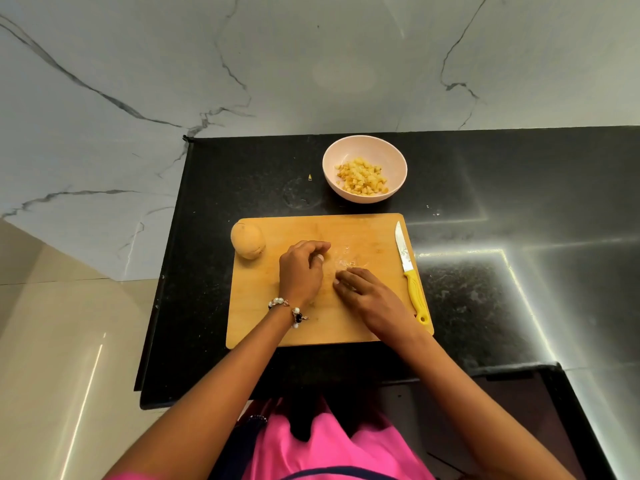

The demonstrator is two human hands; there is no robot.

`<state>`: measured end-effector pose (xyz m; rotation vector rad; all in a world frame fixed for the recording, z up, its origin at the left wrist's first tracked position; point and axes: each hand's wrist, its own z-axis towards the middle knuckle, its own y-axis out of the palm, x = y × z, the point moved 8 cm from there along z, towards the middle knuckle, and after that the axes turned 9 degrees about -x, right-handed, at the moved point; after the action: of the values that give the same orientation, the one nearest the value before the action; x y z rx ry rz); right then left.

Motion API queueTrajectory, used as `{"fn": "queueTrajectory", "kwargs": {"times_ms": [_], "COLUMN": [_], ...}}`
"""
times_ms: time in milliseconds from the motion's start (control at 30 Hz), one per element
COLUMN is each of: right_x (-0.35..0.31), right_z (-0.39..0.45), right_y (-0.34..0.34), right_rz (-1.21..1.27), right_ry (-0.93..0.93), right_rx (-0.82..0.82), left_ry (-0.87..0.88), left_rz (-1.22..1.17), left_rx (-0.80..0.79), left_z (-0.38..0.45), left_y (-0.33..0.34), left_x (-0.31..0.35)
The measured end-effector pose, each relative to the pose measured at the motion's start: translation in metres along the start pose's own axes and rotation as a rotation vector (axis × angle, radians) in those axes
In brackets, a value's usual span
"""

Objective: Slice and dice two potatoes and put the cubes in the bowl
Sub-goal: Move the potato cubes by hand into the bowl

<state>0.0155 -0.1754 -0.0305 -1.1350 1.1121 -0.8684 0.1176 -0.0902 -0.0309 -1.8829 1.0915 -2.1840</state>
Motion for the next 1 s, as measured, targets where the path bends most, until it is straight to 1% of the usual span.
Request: {"fn": "queueTrajectory", "kwargs": {"times_ms": [100, 233, 333, 433, 467, 500, 533, 567, 600, 633, 700, 800, 867, 933, 1000], "right_x": [-0.001, 0.000, 0.003, 0.018, 0.026, 0.038, 0.051, 0.064, 0.071, 0.075, 0.079, 0.080, 0.077, 0.075, 0.082], "right_z": [0.001, 0.002, 0.001, 0.006, 0.008, 0.008, 0.007, 0.003, -0.001, -0.004, -0.008, -0.010, -0.008, -0.003, 0.007], "right_y": [-0.009, -0.011, -0.011, -0.010, -0.013, -0.017, -0.020, -0.018, -0.014, -0.011, -0.008, -0.004, 0.000, -0.002, -0.009], "right_rz": [-0.027, -0.106, -0.118, -0.025, 0.083, 0.253, 0.487, 0.778, 1.076, 1.328, 1.689, 2.022, 2.166, 2.232, 2.242], "right_ry": [-0.033, -0.014, 0.015, 0.092, 0.148, 0.234, 0.360, 0.490, 0.576, 0.622, 0.678, 0.780, 0.822, 0.838, 0.850], "right_rx": [0.096, 0.130, 0.114, 0.078, 0.082, 0.097, 0.118, 0.131, 0.154, 0.201, 0.301, 0.379, 0.368, 0.330, 0.320], "left_ry": [-0.014, -0.009, -0.007, -0.007, -0.008, -0.009, -0.011, -0.012, -0.011, -0.007, 0.014, 0.101, 0.154, 0.170, 0.132], "left_rz": [-0.013, -0.015, -0.011, -0.013, -0.013, -0.010, -0.005, -0.001, 0.002, 0.007, 0.025, 0.100, 0.148, 0.141, 0.084], "left_rx": [-0.009, -0.023, -0.028, -0.023, -0.021, -0.021, -0.020, -0.019, -0.017, -0.017, -0.021, -0.072, -0.107, -0.109, -0.071], "left_z": [0.000, 0.000, 0.000, 0.000, 0.000, 0.000, 0.000, 0.000, 0.001, 0.001, 0.001, 0.000, -0.001, -0.001, 0.001], "left_y": [-0.001, -0.002, -0.001, -0.002, -0.002, -0.002, -0.002, -0.002, -0.002, -0.002, -0.001, 0.007, 0.014, 0.017, 0.013], "left_x": [0.000, -0.001, -0.002, 0.000, 0.000, 0.000, 0.000, 0.000, 0.000, 0.001, 0.003, 0.011, 0.015, 0.017, 0.016]}}
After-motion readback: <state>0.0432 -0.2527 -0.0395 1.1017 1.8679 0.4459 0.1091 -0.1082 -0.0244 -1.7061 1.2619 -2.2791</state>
